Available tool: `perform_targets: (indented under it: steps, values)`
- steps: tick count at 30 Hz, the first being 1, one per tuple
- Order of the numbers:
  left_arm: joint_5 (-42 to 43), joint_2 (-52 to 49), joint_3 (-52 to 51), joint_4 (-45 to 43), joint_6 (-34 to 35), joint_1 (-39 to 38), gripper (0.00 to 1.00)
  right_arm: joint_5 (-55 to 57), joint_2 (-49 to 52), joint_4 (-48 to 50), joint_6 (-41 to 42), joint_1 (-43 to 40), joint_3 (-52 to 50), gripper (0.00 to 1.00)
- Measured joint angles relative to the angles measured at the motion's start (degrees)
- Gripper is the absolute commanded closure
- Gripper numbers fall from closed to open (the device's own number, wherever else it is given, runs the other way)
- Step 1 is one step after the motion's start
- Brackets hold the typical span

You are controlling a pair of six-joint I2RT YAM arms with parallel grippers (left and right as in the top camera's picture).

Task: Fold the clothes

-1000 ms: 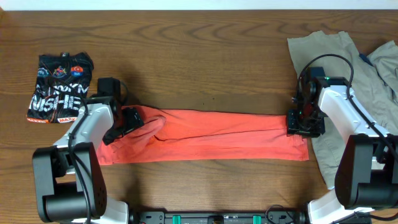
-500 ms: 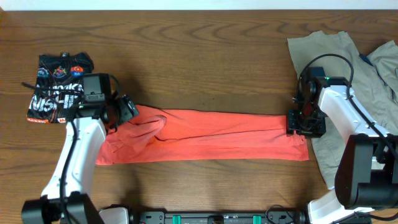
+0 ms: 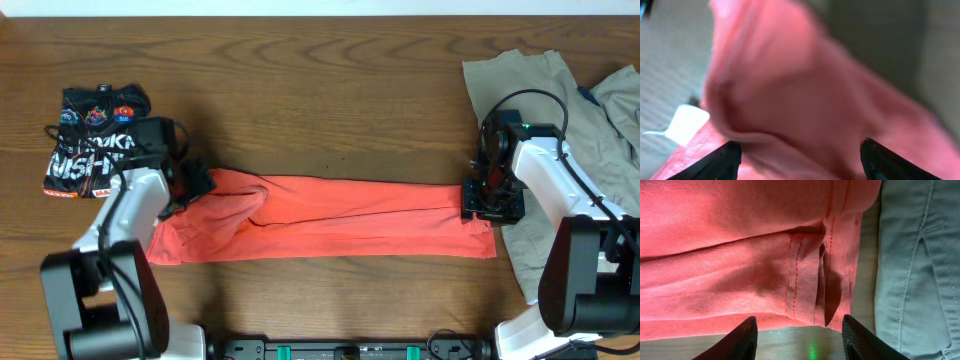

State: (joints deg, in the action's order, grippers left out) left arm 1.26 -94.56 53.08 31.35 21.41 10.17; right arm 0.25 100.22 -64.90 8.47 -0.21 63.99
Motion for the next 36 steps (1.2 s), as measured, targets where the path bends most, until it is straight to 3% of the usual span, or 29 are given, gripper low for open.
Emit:
perform_targets:
  steps: [7, 14, 22, 26, 36]
  values:
    - [2.1, -1.5, 0.0, 0.6, 1.3, 5.5, 0.22, 0.0, 0.0, 0.3, 0.0, 0.0, 0.0, 0.46]
    - [8.4, -0.4, 0.0, 0.6, -0.5, 5.7, 0.16, 0.0, 0.0, 0.3, 0.0, 0.0, 0.0, 0.35]
    - [10.6, 14.4, 0.0, 1.8, -0.7, 5.7, 0.13, -2.1, 0.0, 1.1, -4.0, -3.2, 0.0, 0.35]
    - [10.8, 19.1, 0.2, 3.9, -0.7, 5.7, 0.12, -4.0, 0.0, 4.5, -6.4, -4.7, -0.8, 0.35]
    - [10.8, 18.9, 0.2, 6.6, -0.7, 5.7, 0.13, -5.2, 0.0, 16.1, -8.8, -4.7, -9.0, 0.34]
